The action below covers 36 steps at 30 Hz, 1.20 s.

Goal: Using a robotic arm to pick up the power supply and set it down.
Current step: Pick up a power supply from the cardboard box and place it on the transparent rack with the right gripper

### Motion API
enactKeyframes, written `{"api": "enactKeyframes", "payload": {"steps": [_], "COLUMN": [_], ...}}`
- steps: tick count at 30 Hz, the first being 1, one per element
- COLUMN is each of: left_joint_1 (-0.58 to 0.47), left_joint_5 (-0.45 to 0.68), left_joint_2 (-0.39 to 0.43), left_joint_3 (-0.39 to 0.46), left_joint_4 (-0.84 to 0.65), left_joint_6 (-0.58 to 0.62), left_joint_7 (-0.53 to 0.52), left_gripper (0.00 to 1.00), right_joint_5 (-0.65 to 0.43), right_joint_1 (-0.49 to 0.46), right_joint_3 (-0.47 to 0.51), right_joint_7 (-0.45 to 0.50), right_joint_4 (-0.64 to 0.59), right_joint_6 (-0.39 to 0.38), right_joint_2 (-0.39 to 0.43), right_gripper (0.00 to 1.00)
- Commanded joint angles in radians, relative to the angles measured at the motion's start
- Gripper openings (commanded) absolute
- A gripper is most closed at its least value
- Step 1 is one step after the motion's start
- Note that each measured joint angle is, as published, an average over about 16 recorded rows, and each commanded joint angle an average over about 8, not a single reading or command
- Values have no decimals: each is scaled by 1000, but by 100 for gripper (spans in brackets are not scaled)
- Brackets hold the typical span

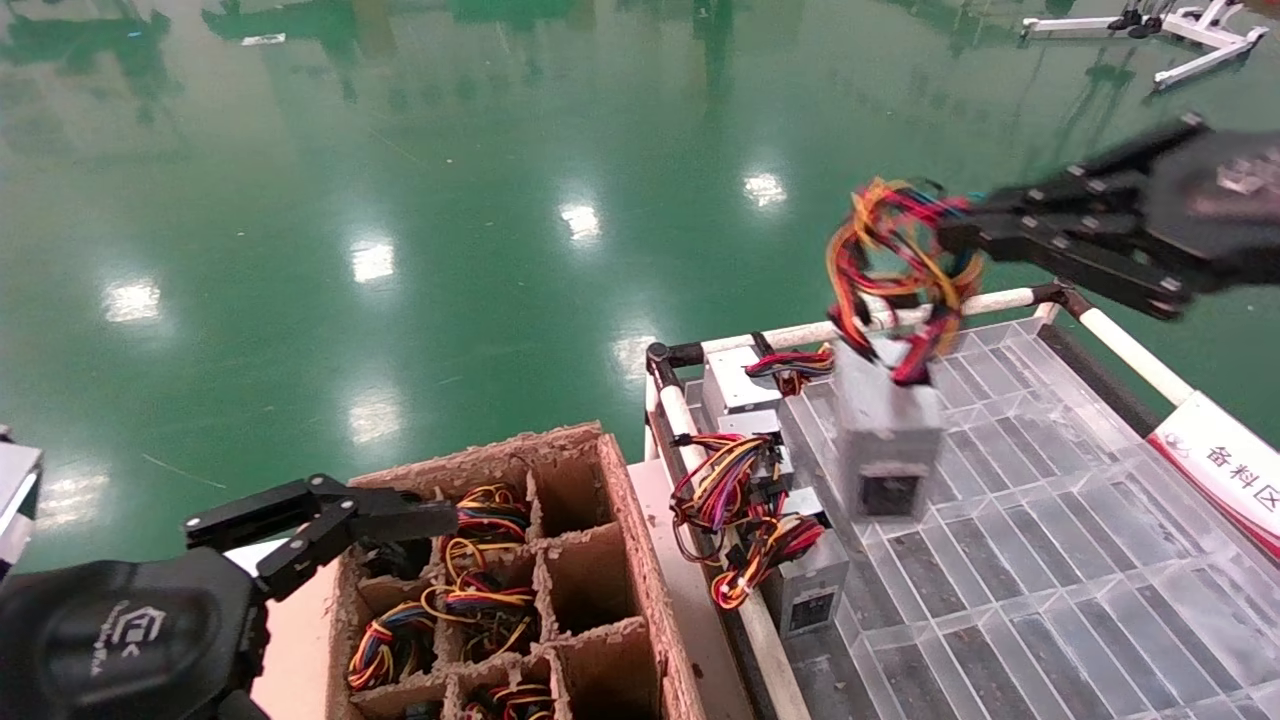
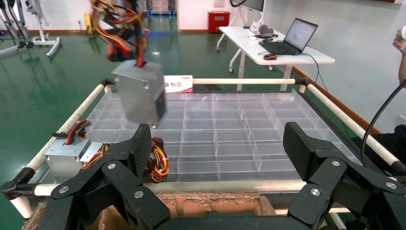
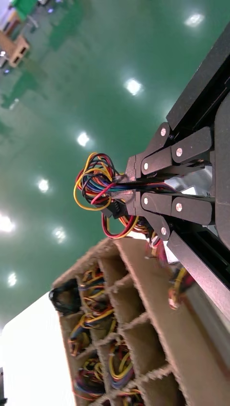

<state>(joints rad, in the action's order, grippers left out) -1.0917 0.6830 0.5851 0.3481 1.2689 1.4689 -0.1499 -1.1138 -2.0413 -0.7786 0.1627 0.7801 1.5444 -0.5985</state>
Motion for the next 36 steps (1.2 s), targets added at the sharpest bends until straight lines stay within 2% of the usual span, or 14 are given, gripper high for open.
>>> {"api": "enactKeyframes", "payload": {"steps": [1, 8, 18, 24, 36], "left_joint_1": [0, 0, 0, 0, 0], "left_joint_5": [0, 0, 0, 0, 0], "left_joint_2": [0, 0, 0, 0, 0], "left_joint_3": [0, 0, 0, 0, 1], "left_joint_4": [0, 0, 0, 0, 0], "left_joint_6": [0, 0, 0, 0, 0], "left_joint_7": [0, 0, 0, 0, 0], "left_gripper": [100, 100, 100, 100, 100], "right_joint_5": [0, 13, 96, 139, 191], "right_joint_1": [7, 17, 50, 73, 99], "right_joint_3": [-1, -46, -162, -228, -346], "right_joint_7": [17, 68, 104, 90, 29], "right_joint_4": [21, 64, 108, 86, -26], "right_joint_6": [8, 40, 45, 43, 42], "right_joint_2": [29, 87, 127, 98, -17], "right_gripper": [0, 0, 0, 0, 0]}}
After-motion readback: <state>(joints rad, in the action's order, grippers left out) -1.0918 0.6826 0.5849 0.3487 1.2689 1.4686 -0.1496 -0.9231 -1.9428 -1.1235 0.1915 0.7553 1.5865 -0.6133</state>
